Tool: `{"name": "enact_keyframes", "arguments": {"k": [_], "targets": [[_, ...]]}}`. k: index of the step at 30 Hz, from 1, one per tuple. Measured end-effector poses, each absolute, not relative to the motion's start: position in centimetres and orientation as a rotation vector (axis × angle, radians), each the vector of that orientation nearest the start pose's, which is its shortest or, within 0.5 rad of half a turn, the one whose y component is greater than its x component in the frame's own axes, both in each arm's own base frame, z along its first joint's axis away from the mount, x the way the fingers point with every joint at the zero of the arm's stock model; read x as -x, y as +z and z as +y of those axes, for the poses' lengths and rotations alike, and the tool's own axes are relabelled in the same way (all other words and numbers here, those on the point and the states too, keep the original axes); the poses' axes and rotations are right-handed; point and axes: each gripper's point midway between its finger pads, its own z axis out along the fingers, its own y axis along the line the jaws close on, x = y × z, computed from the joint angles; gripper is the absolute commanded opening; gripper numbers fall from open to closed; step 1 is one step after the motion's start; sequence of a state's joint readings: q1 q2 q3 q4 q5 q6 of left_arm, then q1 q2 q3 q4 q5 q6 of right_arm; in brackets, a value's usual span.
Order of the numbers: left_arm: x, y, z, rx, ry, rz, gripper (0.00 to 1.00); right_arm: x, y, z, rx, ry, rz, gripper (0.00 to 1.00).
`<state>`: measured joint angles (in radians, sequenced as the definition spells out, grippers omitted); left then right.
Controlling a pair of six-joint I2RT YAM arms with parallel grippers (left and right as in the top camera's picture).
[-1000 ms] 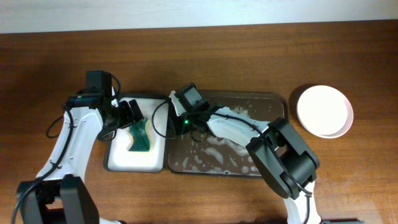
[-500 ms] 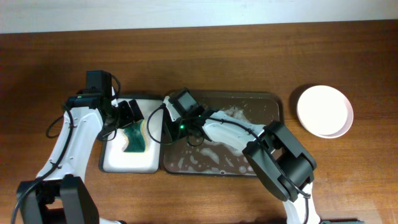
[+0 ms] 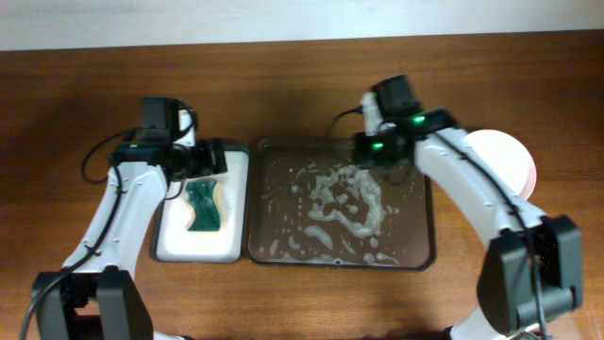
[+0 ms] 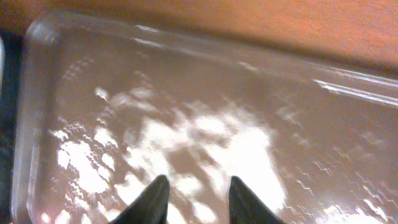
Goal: Clean dirty plates on tray and stack at the side
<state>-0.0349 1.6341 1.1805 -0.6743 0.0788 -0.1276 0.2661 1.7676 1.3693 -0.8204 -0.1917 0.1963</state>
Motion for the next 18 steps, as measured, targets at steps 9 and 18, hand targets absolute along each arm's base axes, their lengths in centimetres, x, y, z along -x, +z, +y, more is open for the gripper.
{"name": "enact_keyframes", "arguments": {"k": [9, 18], "targets": [[-28.9, 7.9, -4.2, 0.092, -0.129, 3.115, 1.0, -30.8, 10.9, 3.8, -0.213, 0.279, 3.127, 0.8], [-26.2, 10.3, -3.9, 0.13, -0.143, 3.044, 1.0, -27.7, 15.4, 3.2, -0.106, 0.277, 2.902, 0.99]]}}
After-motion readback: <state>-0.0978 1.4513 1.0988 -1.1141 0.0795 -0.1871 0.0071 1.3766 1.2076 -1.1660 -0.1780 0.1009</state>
